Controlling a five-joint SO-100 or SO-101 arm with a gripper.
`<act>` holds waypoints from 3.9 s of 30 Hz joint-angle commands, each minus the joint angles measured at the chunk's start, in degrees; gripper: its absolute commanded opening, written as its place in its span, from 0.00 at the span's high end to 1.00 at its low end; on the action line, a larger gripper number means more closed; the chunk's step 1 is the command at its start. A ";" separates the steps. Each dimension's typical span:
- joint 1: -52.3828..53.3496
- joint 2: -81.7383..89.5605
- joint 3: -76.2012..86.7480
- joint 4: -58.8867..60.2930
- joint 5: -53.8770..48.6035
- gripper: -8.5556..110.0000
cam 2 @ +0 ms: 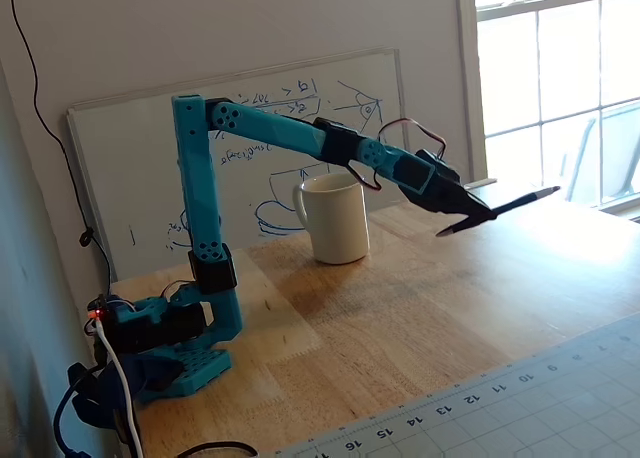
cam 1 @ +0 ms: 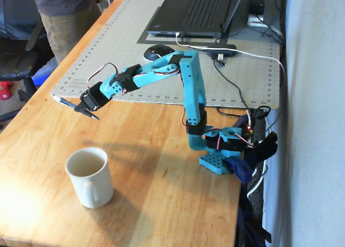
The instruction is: Grasp a pen and put it in a mug.
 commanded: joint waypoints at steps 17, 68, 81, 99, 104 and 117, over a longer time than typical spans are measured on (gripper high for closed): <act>-11.69 21.71 2.37 -0.53 48.69 0.92; -33.49 58.01 29.27 -0.44 180.18 0.92; -38.76 60.47 41.48 -0.44 180.18 0.92; -37.09 59.94 45.00 -0.53 180.00 0.91; -37.09 59.94 44.56 -0.53 180.00 0.83; -36.47 60.12 40.34 -0.35 163.83 0.79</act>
